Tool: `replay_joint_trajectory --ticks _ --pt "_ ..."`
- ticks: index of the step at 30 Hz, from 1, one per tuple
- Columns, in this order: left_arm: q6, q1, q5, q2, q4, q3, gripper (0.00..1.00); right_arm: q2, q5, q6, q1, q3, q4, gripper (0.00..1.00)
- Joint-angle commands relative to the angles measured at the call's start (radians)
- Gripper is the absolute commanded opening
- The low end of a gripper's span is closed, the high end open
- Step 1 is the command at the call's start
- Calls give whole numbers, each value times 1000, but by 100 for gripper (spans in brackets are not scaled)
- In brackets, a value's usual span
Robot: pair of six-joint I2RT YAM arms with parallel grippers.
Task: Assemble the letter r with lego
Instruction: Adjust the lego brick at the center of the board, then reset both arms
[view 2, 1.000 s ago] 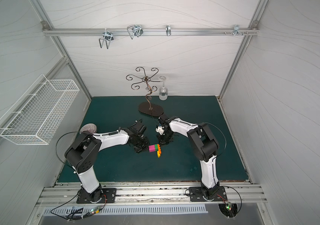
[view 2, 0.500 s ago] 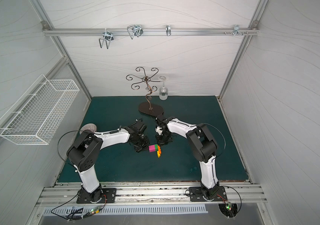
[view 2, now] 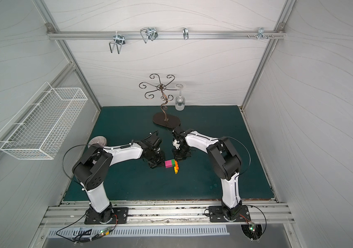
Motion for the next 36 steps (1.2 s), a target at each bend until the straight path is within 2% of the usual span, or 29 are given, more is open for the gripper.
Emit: replay_joint_trajectory --ticks 1,3,6,8,10,12,16,19,23,27,28,29,30,33,36 --pt "129 -23 -68 -143 55 46 3 -136 -54 -49 -50 9 27 21" --pt "192 -23 -133 -219 -10 64 14 -194 -49 -84 -89 21 23 27" --pt "297 -23 -277 -350 -105 92 36 -302 -55 -153 -171 22 40 34" --pt "365 -19 -407 -453 -132 83 44 -390 -82 -194 -242 -9 90 42" --pt "412 7 -453 -544 -102 41 57 -448 -135 -208 -314 -42 133 51" --pt "434 63 -435 -614 -65 -22 68 -478 -175 -189 -383 -65 155 54" --pt "411 202 -352 -650 -92 -84 69 -477 -214 -161 -425 -98 176 54" --pt "418 237 -385 -667 -99 -119 70 -487 -194 -147 -424 -137 202 54" --pt "442 244 -594 -723 -18 -203 72 -562 -29 -155 -435 -272 340 58" --pt "532 261 -770 -845 213 -356 80 -738 98 -185 -492 -548 681 65" --pt "565 262 -819 -878 283 -401 83 -776 125 -192 -510 -603 759 70" --pt "598 265 -888 -913 372 -448 90 -810 166 -199 -527 -664 844 81" --pt "631 273 -954 -943 466 -500 96 -840 199 -199 -549 -719 938 99" --pt "670 355 -1026 -973 662 -610 98 -861 268 -170 -622 -826 1096 99" --pt "585 488 -1017 -924 653 -634 99 -828 305 -142 -674 -932 1233 99"
